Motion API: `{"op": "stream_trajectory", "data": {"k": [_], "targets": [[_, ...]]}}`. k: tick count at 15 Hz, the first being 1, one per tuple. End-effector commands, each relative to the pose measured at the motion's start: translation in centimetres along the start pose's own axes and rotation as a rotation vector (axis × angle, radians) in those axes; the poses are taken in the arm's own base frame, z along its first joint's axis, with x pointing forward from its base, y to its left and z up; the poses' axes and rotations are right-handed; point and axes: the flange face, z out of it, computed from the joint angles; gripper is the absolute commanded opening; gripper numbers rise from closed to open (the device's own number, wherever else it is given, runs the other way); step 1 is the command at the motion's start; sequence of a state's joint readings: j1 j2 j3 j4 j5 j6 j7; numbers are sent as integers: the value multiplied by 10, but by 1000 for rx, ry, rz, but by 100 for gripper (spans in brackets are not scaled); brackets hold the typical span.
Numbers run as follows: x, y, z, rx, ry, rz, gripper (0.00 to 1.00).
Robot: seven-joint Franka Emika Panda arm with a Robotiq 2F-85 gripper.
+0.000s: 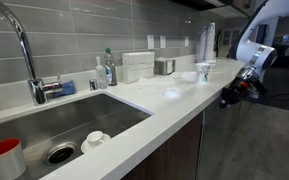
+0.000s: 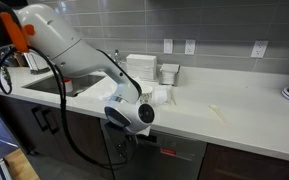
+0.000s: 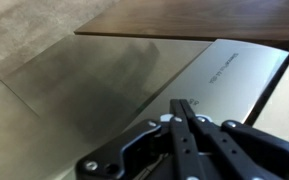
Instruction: Push the bottom left button on the left side of the dish washing machines screen display
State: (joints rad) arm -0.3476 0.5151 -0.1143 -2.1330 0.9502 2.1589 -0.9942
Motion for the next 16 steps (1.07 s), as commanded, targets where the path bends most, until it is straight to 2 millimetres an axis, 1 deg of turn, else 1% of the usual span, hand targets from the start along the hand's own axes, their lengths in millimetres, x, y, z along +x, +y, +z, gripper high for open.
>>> {"op": "stream_trajectory", "data": {"k": [1,6,11,16], "targets": [[-2,2,2,-9,-76,17,5],[5,0,-2,3,-33,9,4],[3,0,10,6,-62,26,4],[7,-2,13,30,5,27,3]]}}
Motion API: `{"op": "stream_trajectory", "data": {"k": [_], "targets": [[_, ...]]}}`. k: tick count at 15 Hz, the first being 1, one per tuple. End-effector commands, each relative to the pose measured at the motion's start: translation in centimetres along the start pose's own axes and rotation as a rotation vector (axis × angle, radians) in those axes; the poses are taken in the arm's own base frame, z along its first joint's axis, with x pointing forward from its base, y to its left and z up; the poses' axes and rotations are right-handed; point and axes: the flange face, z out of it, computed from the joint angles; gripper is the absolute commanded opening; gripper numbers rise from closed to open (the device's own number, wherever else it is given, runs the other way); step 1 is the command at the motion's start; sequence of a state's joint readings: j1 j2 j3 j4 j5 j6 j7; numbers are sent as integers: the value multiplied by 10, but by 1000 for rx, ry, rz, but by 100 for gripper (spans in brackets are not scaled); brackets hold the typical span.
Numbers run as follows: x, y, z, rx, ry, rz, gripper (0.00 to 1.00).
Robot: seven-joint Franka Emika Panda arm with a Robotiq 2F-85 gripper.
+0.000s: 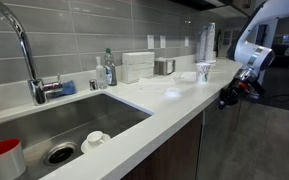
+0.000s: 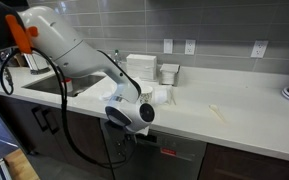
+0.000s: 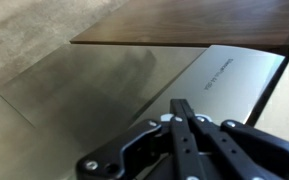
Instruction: Push the bottom left button on the left side of the dish washing machines screen display
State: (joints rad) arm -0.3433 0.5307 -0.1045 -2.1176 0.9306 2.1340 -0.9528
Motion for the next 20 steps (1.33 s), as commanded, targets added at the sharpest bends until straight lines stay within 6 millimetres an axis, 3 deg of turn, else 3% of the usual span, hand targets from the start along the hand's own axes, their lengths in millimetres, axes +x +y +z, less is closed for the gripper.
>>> {"op": "stream_trajectory", "data": {"k": [1,11,20], "targets": [[4,2,4,24,54,11,4],[5,5,-3,-12,126,-63,4],[-14,5,0,-21,272,-173,4]]}}
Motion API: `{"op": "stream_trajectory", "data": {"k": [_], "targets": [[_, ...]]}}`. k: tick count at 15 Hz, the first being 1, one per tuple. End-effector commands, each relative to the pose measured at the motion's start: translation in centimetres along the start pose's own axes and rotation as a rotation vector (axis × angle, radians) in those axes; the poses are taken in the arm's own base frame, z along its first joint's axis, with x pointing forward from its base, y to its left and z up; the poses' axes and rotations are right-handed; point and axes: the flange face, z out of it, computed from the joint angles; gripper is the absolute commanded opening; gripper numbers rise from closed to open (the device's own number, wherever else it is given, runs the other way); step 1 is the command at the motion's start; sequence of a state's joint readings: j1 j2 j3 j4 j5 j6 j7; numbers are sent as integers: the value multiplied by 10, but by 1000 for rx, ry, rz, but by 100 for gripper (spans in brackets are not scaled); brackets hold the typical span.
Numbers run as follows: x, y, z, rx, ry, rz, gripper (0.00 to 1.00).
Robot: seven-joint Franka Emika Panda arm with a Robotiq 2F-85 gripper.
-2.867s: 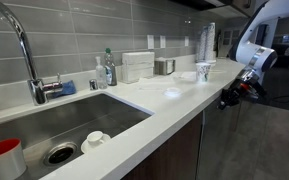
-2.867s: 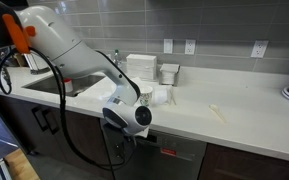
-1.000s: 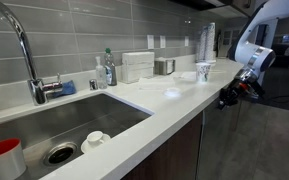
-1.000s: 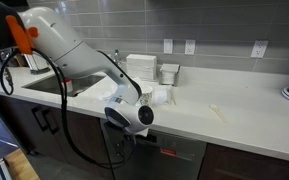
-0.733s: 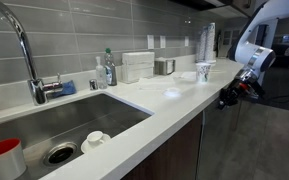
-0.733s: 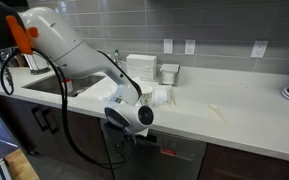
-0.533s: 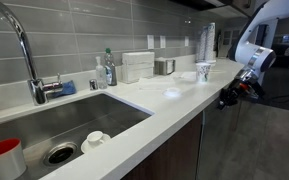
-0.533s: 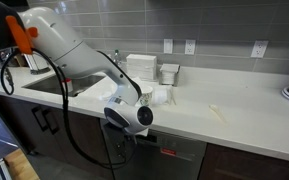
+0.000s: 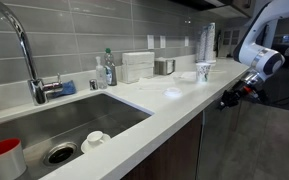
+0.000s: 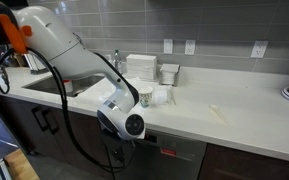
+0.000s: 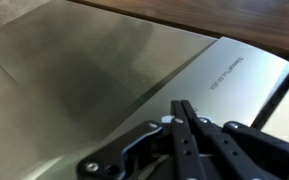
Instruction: Push the bottom left button on the left side of the dish washing machines screen display
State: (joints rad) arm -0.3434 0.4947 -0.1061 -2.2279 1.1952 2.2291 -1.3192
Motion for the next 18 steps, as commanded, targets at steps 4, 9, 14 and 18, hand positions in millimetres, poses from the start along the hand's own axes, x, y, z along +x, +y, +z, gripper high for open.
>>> {"op": "stream_trajectory", "data": {"k": [4,9,14,18], "targets": [[8,-4,-14,-97,-19,-17,4],[19,-9,-61,-250,-140,-22,4],[18,-26,-113,-368,-225,-29,15],[13,-47,-156,-466,-221,-19,44]]}}
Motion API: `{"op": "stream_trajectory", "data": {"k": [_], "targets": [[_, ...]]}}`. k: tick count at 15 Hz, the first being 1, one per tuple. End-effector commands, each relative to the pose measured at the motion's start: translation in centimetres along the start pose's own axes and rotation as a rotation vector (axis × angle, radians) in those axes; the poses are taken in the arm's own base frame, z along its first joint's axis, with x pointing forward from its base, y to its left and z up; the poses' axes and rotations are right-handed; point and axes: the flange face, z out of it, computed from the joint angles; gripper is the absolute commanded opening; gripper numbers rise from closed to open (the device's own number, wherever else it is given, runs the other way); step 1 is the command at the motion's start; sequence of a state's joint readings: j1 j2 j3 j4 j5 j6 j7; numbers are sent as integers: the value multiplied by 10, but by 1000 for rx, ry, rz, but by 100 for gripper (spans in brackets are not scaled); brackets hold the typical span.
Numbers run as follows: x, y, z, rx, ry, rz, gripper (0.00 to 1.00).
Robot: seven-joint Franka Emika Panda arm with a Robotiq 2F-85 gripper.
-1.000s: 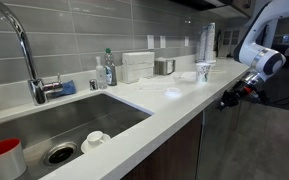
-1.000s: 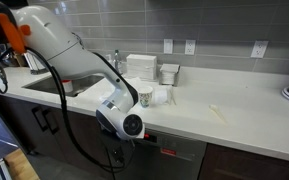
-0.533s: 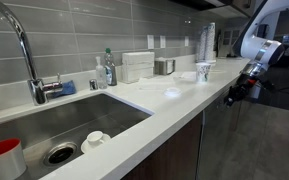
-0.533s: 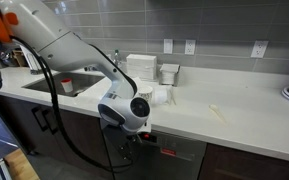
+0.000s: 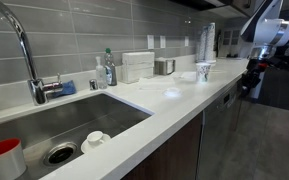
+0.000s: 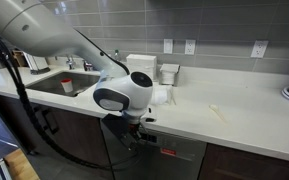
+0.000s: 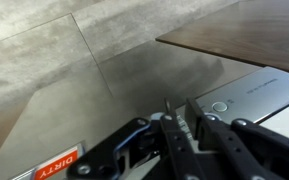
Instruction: Push the bottom left button on the left side of the dish washing machines screen display
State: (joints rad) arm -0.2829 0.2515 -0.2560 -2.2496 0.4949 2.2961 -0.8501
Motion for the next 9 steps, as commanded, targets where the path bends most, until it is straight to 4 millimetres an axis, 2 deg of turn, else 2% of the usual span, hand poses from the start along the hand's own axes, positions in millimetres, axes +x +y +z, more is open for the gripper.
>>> {"op": "stream_trajectory", "data": {"k": [1,4,7,9], "targets": [[-26,-6,-41,-82,27,45,51],[-40,-7,-73,-123,121,123,73],[-58,-9,-100,-122,221,124,97],[-70,-11,-118,-106,285,105,100]]}}
